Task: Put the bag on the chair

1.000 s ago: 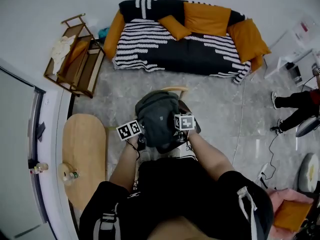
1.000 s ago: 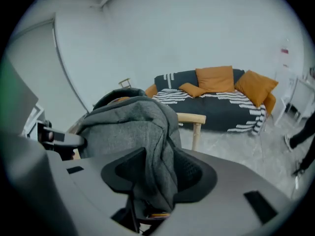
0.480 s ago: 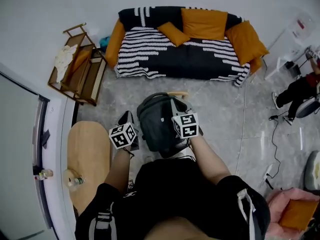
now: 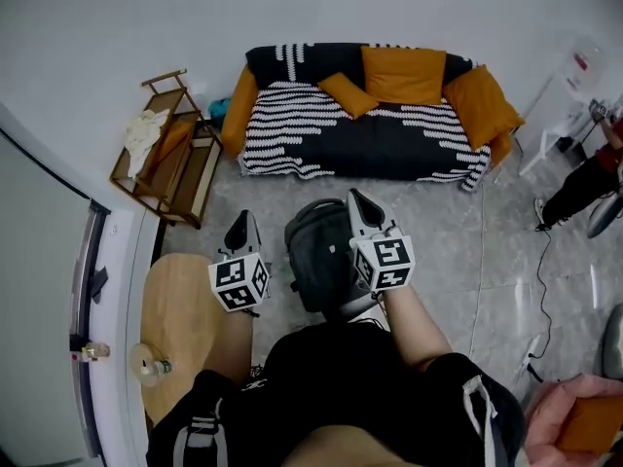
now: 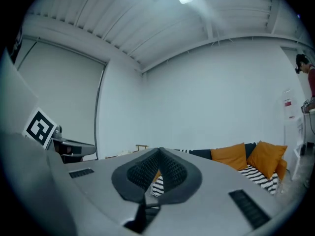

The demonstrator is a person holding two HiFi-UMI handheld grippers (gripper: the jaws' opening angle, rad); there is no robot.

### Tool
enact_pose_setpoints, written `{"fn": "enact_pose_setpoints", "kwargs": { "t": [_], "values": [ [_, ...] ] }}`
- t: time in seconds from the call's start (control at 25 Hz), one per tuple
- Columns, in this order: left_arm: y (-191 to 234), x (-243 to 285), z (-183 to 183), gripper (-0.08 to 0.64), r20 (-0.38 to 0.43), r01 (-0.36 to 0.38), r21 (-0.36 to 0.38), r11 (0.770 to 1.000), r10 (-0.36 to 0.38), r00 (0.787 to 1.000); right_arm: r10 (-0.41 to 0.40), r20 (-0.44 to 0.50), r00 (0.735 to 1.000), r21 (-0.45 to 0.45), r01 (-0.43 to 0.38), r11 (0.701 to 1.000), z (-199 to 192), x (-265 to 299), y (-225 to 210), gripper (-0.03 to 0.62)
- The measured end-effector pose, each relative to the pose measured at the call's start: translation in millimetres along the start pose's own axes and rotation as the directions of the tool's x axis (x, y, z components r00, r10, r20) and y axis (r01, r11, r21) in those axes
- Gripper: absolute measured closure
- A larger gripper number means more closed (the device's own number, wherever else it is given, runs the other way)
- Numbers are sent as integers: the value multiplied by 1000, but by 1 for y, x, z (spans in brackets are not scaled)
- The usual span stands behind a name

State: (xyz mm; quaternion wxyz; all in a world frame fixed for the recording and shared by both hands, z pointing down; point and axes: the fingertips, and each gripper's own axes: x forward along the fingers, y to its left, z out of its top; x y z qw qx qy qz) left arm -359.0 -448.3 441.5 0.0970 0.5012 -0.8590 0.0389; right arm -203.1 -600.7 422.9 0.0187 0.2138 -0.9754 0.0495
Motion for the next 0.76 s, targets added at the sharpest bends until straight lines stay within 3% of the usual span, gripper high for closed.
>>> {"fn": "enact_pose_setpoints", "kwargs": {
  "t": [0.76],
  "values": [
    [25,-49,-2,537,1,97,31,995,-97,995,-29,20,999,21,28,999,-11,-28,66,580]
  ]
}}
